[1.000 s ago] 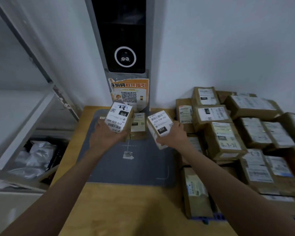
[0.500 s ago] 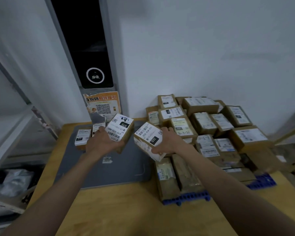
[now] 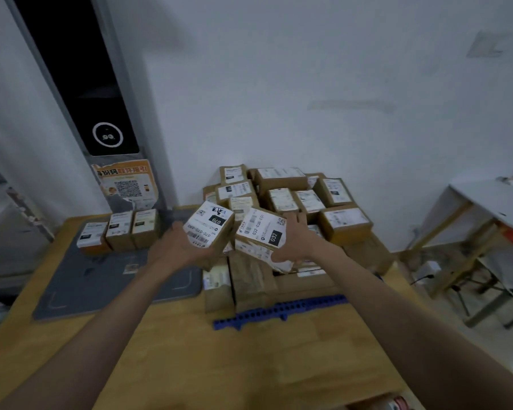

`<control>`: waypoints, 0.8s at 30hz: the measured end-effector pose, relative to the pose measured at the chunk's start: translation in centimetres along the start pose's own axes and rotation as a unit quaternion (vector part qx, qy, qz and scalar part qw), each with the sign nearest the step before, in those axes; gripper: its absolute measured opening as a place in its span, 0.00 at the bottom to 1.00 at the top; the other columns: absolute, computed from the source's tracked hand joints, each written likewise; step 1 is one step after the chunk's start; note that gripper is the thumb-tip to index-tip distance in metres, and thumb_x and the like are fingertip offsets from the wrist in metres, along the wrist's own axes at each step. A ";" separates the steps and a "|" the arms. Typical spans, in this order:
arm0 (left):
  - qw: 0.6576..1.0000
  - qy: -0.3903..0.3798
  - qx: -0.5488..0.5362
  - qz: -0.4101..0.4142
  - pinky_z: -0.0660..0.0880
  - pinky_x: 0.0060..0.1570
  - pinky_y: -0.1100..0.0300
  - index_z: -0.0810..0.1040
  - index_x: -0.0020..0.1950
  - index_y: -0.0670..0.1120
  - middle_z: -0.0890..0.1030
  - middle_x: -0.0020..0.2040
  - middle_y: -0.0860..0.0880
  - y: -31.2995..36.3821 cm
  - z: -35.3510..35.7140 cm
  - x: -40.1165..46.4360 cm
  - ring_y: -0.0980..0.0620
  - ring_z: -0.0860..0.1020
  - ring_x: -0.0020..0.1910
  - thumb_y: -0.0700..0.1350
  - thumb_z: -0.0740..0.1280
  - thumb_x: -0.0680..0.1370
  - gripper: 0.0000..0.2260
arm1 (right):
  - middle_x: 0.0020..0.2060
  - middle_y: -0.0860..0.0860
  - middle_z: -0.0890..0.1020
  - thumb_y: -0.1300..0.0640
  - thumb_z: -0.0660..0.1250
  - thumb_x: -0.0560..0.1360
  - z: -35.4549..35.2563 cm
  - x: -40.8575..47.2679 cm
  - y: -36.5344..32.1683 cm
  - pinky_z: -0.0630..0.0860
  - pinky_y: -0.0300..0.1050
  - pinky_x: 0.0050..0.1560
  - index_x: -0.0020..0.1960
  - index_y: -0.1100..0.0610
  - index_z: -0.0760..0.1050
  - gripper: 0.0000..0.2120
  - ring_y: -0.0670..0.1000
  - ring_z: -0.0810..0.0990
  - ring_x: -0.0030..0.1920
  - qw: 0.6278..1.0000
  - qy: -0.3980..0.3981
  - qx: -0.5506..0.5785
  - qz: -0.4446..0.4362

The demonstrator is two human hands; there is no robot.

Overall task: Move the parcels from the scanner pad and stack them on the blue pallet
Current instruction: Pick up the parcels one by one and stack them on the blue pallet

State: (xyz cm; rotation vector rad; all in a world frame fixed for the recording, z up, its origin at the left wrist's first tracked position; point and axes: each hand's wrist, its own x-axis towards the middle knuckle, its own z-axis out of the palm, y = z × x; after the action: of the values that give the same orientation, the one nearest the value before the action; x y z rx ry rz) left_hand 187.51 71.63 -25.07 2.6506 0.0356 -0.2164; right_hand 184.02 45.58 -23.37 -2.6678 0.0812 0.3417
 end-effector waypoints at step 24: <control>0.994 0.002 0.016 0.109 0.80 0.41 0.53 0.66 0.64 0.48 0.77 0.53 0.51 18.0 9.1 5.1 0.51 0.78 0.47 0.68 0.73 0.60 0.41 | 0.66 0.56 0.60 0.53 0.78 0.65 -9.4 -0.2 18.4 0.77 0.55 0.59 0.75 0.59 0.51 0.49 0.59 0.69 0.64 0.986 0.087 0.059 0.132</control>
State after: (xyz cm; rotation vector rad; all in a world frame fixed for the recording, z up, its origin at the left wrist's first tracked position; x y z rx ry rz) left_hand 192.30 51.40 -25.57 2.6612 -0.2563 -0.1399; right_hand 183.92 24.92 -22.96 -2.5653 0.4977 0.1793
